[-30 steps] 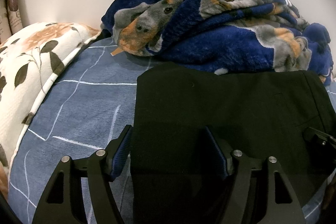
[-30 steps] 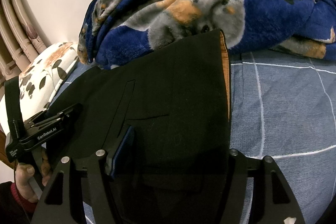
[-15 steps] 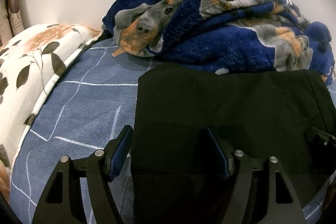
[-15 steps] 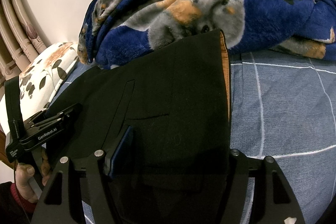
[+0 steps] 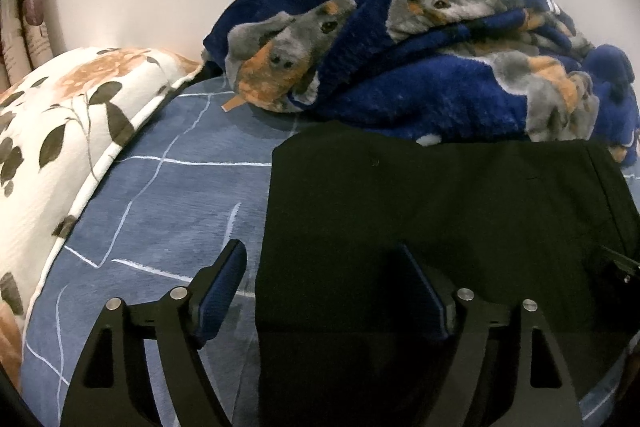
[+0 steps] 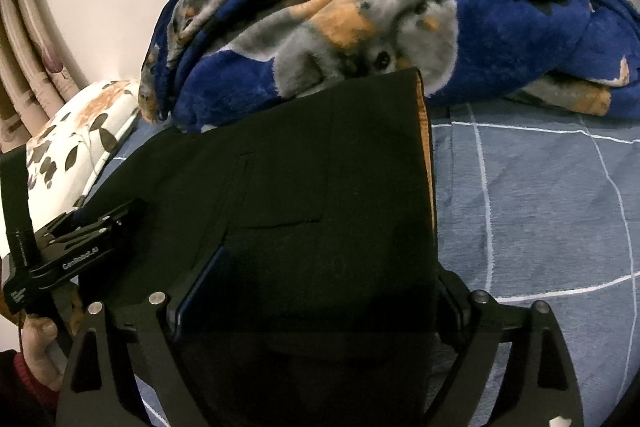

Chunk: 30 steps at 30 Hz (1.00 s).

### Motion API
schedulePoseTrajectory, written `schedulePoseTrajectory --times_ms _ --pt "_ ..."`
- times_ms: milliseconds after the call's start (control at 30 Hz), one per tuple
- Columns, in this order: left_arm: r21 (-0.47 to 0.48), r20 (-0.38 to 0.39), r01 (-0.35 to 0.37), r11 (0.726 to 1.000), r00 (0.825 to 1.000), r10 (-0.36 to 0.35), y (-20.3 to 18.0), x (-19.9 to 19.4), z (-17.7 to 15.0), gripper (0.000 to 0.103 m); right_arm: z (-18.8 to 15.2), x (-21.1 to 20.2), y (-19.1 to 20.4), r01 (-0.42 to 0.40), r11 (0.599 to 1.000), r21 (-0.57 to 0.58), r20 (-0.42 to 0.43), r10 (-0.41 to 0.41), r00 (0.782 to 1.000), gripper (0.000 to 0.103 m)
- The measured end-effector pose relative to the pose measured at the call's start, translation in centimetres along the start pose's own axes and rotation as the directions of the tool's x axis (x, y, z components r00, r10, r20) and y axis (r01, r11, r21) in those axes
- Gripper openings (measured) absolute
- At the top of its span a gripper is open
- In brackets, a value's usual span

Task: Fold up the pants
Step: 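Open both grippers and lift them off the folded pants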

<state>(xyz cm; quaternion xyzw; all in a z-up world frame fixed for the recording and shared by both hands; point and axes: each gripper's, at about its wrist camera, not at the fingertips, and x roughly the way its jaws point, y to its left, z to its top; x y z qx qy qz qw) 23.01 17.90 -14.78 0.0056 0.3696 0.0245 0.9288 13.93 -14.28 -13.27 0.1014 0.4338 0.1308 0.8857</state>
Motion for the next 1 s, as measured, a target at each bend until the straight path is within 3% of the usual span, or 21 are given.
schedulePoseTrajectory --times_ms 100,167,300,433,533,667,800,1000 --pt "0.007 0.024 -0.057 0.998 0.998 0.057 0.0 -1.3 0.0 0.079 -0.1 -1.1 0.1 0.024 1.0 0.002 0.035 -0.024 0.999 0.089" --pt "0.021 0.04 -0.084 0.996 0.996 0.083 0.0 -2.8 0.3 0.087 -0.2 -2.6 0.4 0.057 0.998 -0.016 0.061 -0.056 0.997 0.089" --pt "0.024 0.12 -0.032 0.999 0.992 0.029 -0.2 -7.7 1.3 0.09 -0.3 -7.5 1.2 0.024 0.999 -0.026 0.15 -0.02 0.989 0.089" --pt "0.029 0.248 -0.117 0.993 0.963 0.106 -1.6 -14.6 2.4 0.103 -1.4 -11.4 2.6 -0.001 0.998 -0.065 0.173 0.012 0.985 0.089" --pt "0.041 0.273 -0.029 0.999 0.962 0.017 -2.3 -17.8 2.9 0.103 -2.5 -13.2 2.9 -0.023 0.998 -0.056 0.169 0.032 0.985 0.09" --pt "0.083 0.235 0.029 0.996 0.971 -0.047 -3.6 -20.0 3.2 0.103 -3.5 -14.6 3.1 -0.045 0.998 -0.032 0.153 0.05 0.987 0.09" --pt "0.055 0.279 0.116 0.992 0.952 -0.127 -4.2 -21.8 2.2 0.103 -4.7 -16.1 3.7 -0.04 0.998 -0.052 0.151 0.047 0.987 0.091" --pt "0.019 0.297 0.057 0.998 0.953 -0.06 -4.7 -24.1 1.7 0.103 -5.5 -18.4 4.1 -0.029 0.998 -0.059 0.172 0.039 0.984 0.094"
